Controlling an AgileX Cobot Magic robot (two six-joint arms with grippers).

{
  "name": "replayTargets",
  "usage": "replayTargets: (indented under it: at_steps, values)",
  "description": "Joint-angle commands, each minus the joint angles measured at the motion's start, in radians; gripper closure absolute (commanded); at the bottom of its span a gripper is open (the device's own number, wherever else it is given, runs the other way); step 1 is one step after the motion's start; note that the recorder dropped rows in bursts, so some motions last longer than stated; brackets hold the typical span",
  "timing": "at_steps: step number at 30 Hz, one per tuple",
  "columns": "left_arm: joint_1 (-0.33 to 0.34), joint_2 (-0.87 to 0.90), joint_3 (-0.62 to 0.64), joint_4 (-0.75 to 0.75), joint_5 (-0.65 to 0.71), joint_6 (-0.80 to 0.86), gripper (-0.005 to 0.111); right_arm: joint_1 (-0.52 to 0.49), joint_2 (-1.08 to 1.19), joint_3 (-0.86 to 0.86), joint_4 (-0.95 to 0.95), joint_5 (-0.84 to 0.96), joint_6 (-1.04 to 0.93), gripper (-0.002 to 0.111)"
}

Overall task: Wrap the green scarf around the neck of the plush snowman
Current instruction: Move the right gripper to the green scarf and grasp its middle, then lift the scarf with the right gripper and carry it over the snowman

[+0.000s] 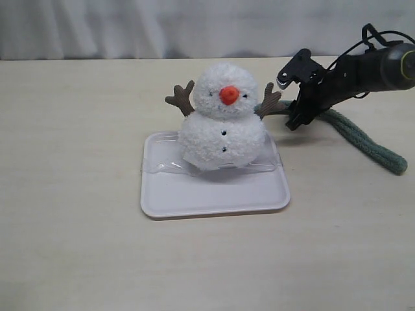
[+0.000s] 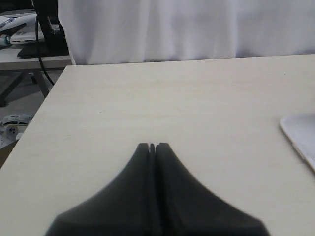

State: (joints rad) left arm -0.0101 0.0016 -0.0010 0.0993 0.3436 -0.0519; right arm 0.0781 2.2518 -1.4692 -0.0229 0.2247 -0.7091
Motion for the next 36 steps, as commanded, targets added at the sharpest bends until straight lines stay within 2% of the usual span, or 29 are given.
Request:
replayTargets:
  at_steps: [1, 6, 14, 29, 32, 36]
  values:
    - [-0.004, -0.002, 0.001, -0.003, -0.014, 0.000, 0.107, 0.005, 0.024, -0.002, -0.008, 0.013, -0.008, 0.062]
    - [-0.004, -0.002, 0.001, -0.003, -0.014, 0.000, 0.107, 0.005, 0.017, -0.004, -0.015, 0.083, -0.012, 0.103]
    - [-0.004, -0.002, 0.001, -0.003, -0.014, 0.000, 0.107, 0.005, -0.105, -0.006, -0.015, 0.147, 0.061, 0.104]
    - [-0.004, -0.002, 0.001, -0.005, -0.014, 0.000, 0.107, 0.007, -0.603, -0.006, 0.023, 0.416, 0.208, 0.104]
    - [-0.004, -0.002, 0.001, -0.005, -0.014, 0.000, 0.107, 0.027, -0.717, -0.006, 0.023, 0.485, 0.208, 0.104]
    - [-0.004, -0.002, 0.001, -0.005, -0.014, 0.000, 0.107, 0.106, -0.879, -0.006, 0.038, 0.536, 0.206, 0.104]
